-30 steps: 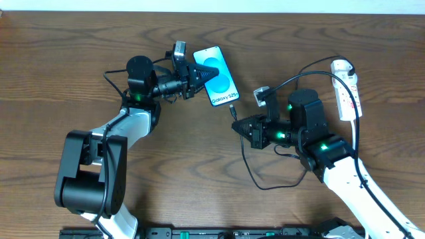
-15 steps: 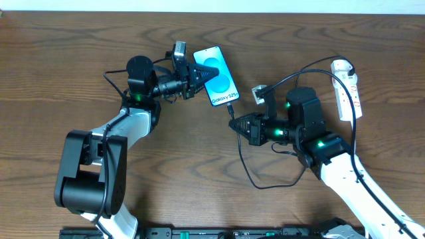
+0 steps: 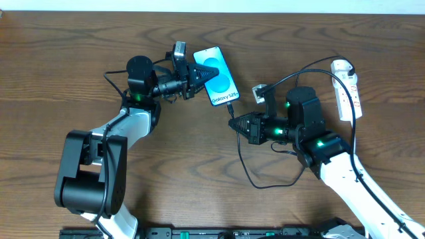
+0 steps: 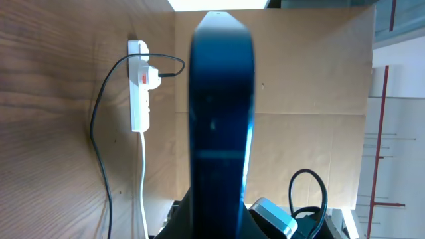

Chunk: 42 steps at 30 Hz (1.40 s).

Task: Plug charger to phone and switch on socket
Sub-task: 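Align the USB-C plug under the phone held upright by left gripper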

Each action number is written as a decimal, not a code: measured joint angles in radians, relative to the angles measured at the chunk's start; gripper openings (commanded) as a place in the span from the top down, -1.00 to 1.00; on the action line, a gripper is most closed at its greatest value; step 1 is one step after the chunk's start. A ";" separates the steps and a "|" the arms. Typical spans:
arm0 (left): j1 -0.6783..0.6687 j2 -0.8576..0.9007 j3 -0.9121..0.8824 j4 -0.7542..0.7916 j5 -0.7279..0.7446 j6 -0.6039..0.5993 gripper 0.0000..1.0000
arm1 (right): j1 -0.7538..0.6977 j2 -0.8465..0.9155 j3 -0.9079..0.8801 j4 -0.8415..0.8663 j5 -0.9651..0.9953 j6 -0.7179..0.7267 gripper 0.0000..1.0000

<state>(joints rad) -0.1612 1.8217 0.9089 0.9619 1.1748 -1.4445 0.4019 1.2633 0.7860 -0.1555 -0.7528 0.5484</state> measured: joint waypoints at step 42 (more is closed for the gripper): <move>-0.011 0.000 0.000 0.001 0.010 0.029 0.85 | 0.005 0.000 -0.001 0.045 0.055 -0.011 0.98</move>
<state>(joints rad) -0.1722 1.8217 0.9089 0.9627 1.1843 -1.4158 0.4072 1.2633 0.7849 -0.1101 -0.6983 0.5369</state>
